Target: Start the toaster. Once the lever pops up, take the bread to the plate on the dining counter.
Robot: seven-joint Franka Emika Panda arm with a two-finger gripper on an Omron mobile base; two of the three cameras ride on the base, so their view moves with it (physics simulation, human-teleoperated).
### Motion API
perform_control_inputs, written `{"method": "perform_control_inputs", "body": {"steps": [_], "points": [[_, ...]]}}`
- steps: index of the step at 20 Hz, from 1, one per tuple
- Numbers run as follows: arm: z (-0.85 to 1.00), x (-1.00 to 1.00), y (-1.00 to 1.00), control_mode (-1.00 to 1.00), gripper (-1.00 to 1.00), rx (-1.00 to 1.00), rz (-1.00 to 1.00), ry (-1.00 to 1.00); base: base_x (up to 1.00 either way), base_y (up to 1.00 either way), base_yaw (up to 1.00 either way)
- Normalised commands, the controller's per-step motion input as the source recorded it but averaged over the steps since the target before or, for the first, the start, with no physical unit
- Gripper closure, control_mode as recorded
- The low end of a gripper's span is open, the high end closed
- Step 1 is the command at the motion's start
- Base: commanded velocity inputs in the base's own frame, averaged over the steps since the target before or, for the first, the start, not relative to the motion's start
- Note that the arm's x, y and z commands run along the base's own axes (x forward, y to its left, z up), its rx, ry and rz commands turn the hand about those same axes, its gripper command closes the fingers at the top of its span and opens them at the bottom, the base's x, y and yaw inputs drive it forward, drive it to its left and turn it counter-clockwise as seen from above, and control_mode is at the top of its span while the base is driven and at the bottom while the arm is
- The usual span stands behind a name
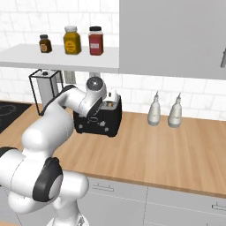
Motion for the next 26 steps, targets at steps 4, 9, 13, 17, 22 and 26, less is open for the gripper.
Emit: {"method": "perform_control_inputs", "body": {"steps": [4,9,13,17,22,26], "points": [[0.0,0.0,0.0,-1.0,-1.0,0.0,0.0,0.0,0.0,0.0,0.0],[0.0,0.0,0.0,-1.0,-1.0,0.0,0.0,0.0,0.0,0.0,0.0],[0.0,0.0,0.0,-1.0,-1.0,0.0,0.0,0.0,0.0,0.0,0.0],[0.0,0.0,0.0,-1.0,-1.0,0.0,0.0,0.0,0.0,0.0,0.0],[0.0,0.0,0.0,-1.0,-1.0,0.0,0.0,0.0,0.0,0.0,0.0],[0.0,0.0,0.0,-1.0,-1.0,0.0,0.0,0.0,0.0,0.0,0.0]]}}
